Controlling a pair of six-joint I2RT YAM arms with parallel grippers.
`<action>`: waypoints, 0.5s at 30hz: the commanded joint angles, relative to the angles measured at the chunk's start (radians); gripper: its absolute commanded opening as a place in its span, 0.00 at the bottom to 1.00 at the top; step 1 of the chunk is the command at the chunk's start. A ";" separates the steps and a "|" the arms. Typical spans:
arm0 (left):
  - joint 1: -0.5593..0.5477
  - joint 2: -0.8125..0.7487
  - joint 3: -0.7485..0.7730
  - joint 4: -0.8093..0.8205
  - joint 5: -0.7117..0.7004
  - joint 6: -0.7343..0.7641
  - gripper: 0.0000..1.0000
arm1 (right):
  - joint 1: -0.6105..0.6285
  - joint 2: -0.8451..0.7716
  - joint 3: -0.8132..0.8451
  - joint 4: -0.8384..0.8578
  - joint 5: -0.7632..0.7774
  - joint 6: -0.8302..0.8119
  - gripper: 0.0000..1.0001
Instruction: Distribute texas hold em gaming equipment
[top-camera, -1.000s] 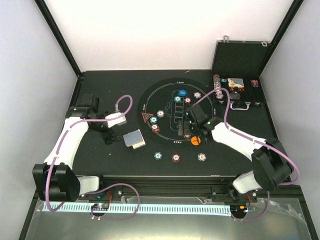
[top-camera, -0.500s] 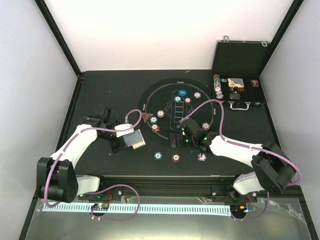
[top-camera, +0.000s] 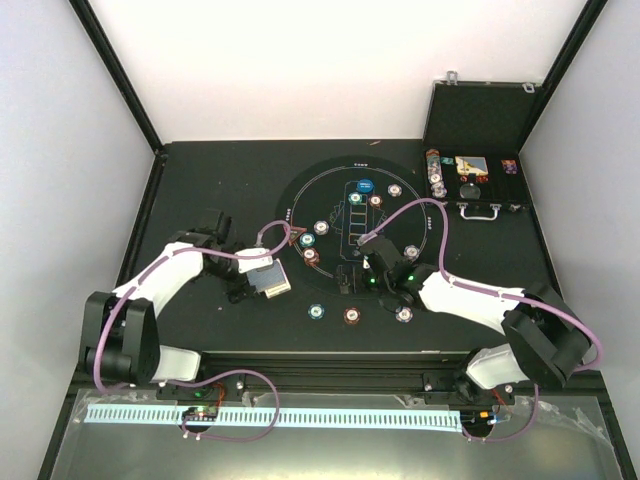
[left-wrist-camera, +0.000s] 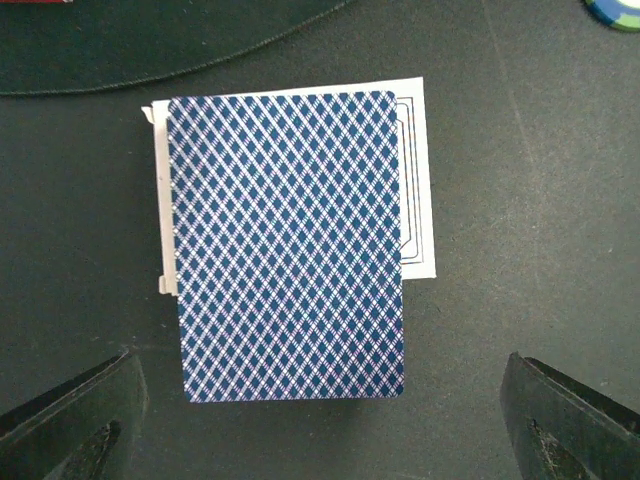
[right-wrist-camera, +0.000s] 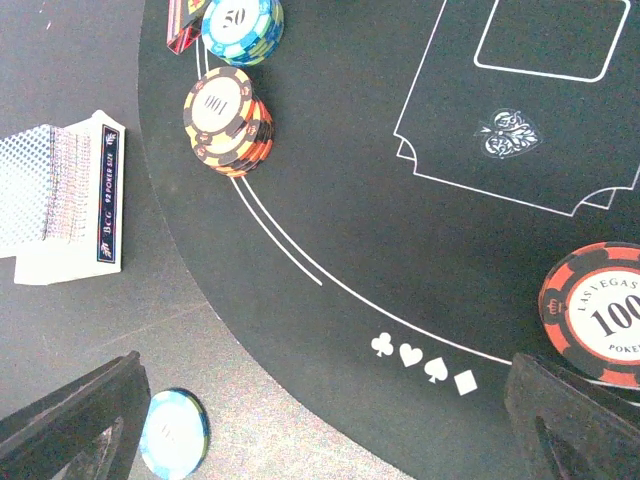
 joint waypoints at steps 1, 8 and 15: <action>-0.016 0.040 0.033 0.006 -0.027 0.023 0.99 | 0.000 0.001 -0.005 0.032 -0.005 -0.002 1.00; -0.033 0.079 0.037 0.015 -0.062 0.021 0.99 | 0.000 0.008 -0.004 0.032 -0.003 -0.002 1.00; -0.049 0.105 0.031 0.038 -0.085 0.004 0.99 | 0.000 0.009 -0.004 0.033 -0.002 0.000 1.00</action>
